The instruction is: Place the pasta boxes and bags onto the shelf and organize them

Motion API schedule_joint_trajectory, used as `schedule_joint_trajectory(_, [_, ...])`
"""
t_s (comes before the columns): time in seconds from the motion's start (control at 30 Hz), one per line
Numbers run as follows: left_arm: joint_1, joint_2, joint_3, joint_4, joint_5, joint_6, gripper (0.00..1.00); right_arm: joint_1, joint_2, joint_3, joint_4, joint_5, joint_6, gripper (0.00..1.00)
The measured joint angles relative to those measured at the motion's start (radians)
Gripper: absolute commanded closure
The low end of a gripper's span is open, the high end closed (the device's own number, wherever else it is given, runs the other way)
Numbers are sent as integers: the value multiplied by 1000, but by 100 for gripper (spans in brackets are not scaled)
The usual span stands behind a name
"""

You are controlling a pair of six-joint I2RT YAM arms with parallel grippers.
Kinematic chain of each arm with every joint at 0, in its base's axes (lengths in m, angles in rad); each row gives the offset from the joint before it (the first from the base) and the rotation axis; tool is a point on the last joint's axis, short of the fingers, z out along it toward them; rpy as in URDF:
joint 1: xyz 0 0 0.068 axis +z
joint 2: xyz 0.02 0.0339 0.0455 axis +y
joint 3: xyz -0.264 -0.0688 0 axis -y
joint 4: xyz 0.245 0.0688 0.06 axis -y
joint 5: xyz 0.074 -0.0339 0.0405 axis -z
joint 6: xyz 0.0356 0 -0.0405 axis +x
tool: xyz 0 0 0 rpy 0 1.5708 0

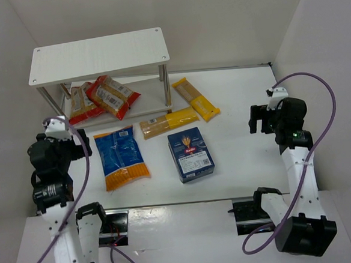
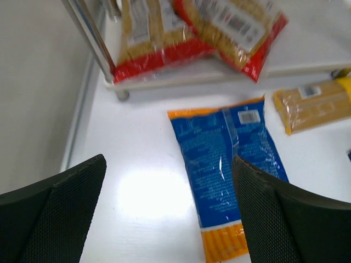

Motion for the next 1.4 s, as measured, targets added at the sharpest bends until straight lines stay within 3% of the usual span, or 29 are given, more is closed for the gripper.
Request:
schedule_joint_trajectory(0.13, [36, 87, -14, -8, 36, 1, 0, -38, -43, -4, 1, 5, -1, 1])
schedule_joint_trajectory(0.4, [39, -121, -26, -7, 117, 26, 0, -72, -148, -14, 4, -3, -2, 1])
schedule_joint_trajectory(1.4, [39, -178, -28, -11, 142, 27, 0, -82, -169, -21, 2, -22, -22, 1])
